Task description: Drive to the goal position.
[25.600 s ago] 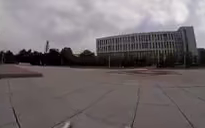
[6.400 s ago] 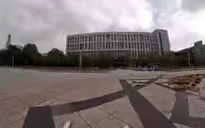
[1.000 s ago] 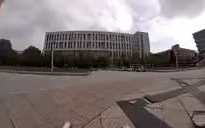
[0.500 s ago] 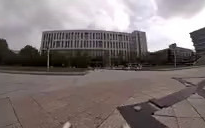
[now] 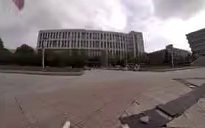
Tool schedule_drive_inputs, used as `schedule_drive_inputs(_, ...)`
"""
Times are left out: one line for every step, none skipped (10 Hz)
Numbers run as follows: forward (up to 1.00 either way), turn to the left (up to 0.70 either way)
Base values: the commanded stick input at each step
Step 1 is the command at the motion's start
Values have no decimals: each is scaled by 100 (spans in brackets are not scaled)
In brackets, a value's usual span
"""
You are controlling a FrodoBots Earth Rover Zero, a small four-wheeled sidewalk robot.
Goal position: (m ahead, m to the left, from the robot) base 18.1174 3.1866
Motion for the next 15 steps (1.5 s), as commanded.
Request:
schedule_drive_inputs(70,-2)
schedule_drive_inputs(70,-24)
schedule_drive_inputs(70,-24)
schedule_drive_inputs(70,-24)
schedule_drive_inputs(70,-24)
schedule_drive_inputs(70,-10)
schedule_drive_inputs(70,0)
schedule_drive_inputs(70,0)
schedule_drive_inputs(70,0)
schedule_drive_inputs(70,0)
schedule_drive_inputs(70,0)
schedule_drive_inputs(70,0)
schedule_drive_inputs(70,0)
schedule_drive_inputs(70,0)
schedule_drive_inputs(70,0)
